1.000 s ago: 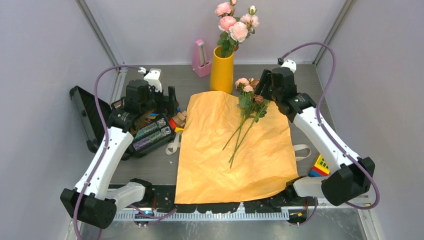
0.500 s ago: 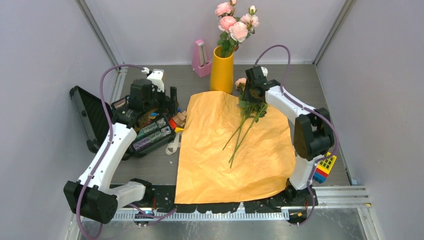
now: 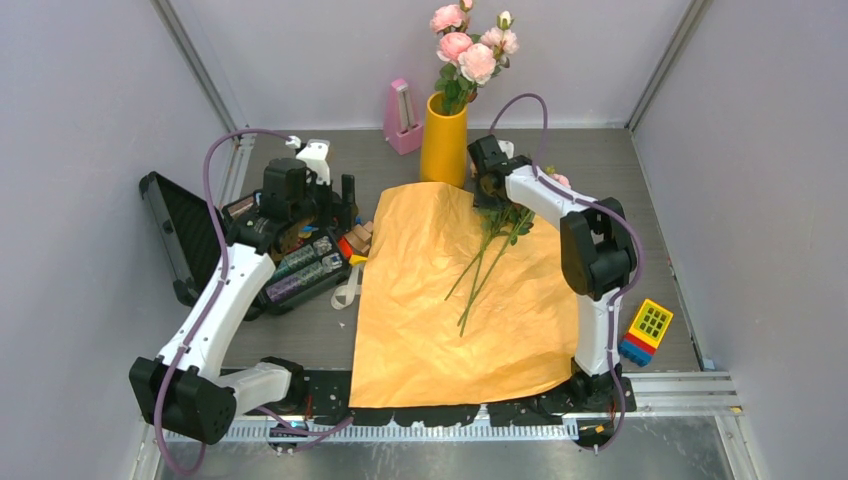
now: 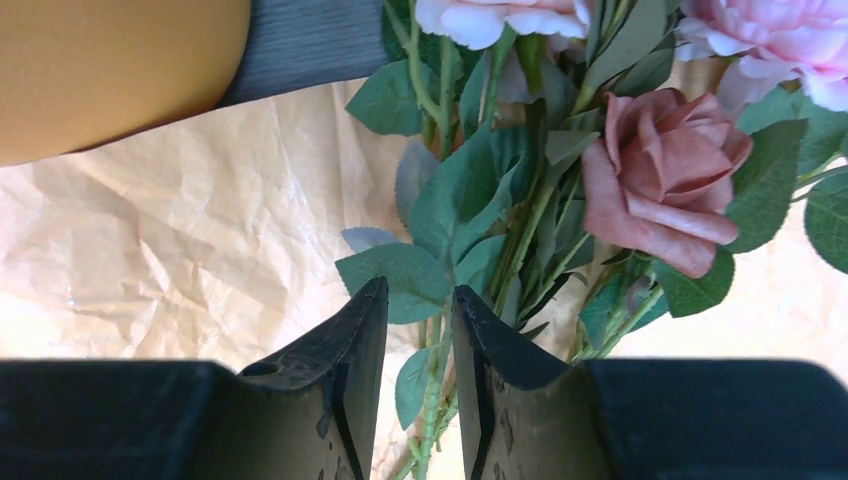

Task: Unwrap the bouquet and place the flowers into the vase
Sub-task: Pick up the fake flower from the wrapping paper.

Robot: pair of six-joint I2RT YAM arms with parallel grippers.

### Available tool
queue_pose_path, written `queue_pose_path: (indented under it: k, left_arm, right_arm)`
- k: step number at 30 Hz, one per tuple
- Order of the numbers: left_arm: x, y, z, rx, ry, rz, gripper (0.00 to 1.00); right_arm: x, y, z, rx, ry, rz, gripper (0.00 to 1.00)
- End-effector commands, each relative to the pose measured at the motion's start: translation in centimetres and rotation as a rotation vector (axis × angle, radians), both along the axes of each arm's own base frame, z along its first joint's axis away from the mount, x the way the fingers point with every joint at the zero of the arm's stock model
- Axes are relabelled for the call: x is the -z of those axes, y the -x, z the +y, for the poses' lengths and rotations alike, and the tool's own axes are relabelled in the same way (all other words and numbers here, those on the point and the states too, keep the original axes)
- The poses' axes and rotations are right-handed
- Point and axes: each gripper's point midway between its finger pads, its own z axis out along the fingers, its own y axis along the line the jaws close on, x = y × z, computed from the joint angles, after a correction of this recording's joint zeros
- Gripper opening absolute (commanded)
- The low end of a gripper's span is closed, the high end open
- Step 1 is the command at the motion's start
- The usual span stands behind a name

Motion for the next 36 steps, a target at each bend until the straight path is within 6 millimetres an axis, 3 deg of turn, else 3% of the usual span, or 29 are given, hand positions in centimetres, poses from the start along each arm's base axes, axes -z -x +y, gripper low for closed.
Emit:
queue_pose_path:
  k: [1, 20, 36]
  left_arm:
    - [-1.2, -0.5, -0.2, 0.007, 0.013, -0.055, 0.96]
    - [-1.2, -0.4, -0.1, 0.003, 0.009, -0.057, 0.96]
    - [-1.1, -0.4, 0.0, 0.001, 0.003, -0.054, 0.96]
  right_arm:
    - [-0.6, -0.9, -0.8, 0.033, 0.045, -0.018, 0.36]
    - [1.8, -1.1, 1.1, -0.015, 0.038, 0.027, 0.31]
    - [3.0, -0.6, -1.5, 0.067, 0.165, 0.047, 0.35]
